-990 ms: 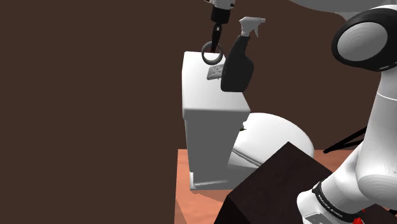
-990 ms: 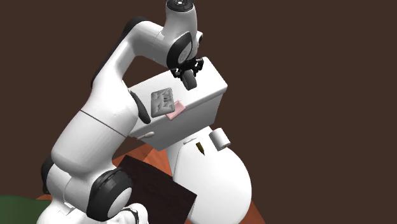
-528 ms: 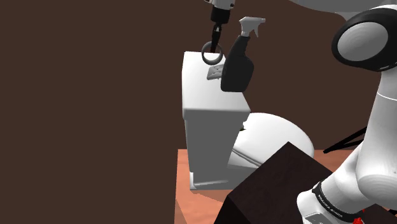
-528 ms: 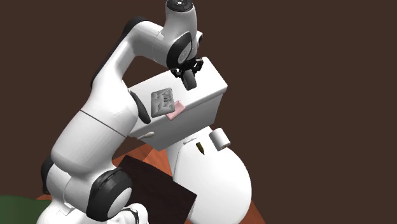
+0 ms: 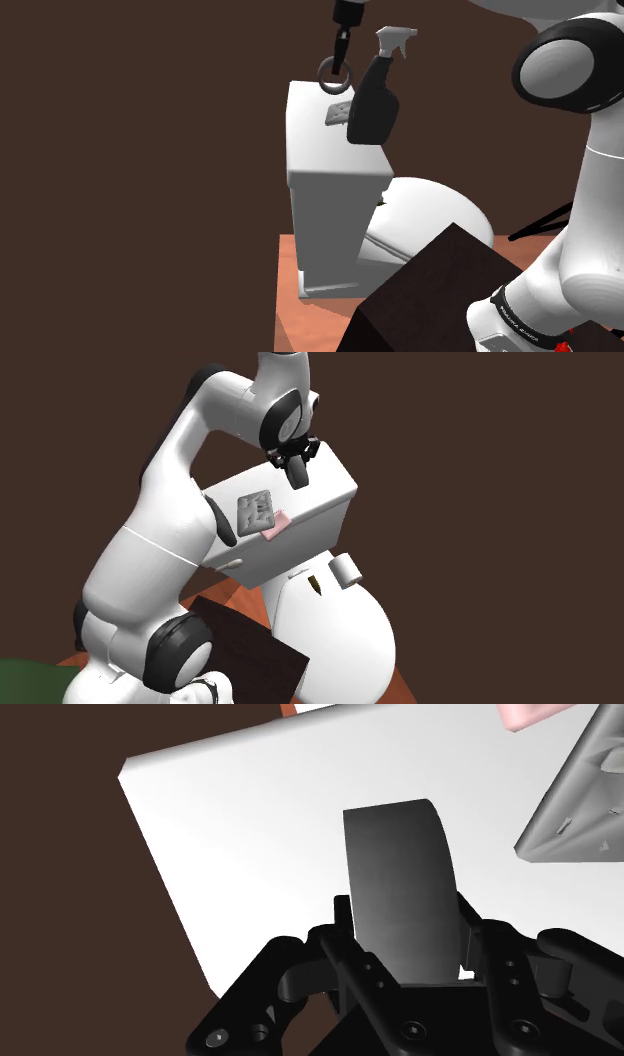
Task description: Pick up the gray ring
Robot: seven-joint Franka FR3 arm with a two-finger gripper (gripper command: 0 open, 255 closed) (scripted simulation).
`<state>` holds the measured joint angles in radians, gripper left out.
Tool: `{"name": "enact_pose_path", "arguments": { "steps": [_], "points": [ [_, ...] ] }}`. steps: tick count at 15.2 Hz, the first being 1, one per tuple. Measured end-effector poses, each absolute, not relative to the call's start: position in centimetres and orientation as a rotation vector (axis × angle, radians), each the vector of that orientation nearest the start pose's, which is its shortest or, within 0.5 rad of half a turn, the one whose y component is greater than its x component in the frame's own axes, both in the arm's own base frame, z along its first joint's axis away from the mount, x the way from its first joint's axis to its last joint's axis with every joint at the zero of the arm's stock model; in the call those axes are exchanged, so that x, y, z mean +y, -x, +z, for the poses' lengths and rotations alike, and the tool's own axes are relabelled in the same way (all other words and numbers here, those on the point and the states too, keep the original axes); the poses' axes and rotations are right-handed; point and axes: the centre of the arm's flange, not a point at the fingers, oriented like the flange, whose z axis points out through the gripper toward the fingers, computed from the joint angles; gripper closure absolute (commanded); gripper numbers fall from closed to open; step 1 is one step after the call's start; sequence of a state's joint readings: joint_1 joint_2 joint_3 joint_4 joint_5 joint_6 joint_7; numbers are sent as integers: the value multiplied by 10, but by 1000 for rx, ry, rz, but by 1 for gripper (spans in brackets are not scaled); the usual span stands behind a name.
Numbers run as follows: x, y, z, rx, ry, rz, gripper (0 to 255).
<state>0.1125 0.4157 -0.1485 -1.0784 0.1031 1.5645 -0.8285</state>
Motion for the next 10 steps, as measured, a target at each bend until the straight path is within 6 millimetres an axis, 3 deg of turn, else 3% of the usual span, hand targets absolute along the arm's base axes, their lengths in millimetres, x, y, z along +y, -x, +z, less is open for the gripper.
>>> {"name": "enact_pose_path", "arguments": {
  "steps": [10],
  "points": [
    [12,-675,653,-1235,2876,-134,255]
  ]
}}
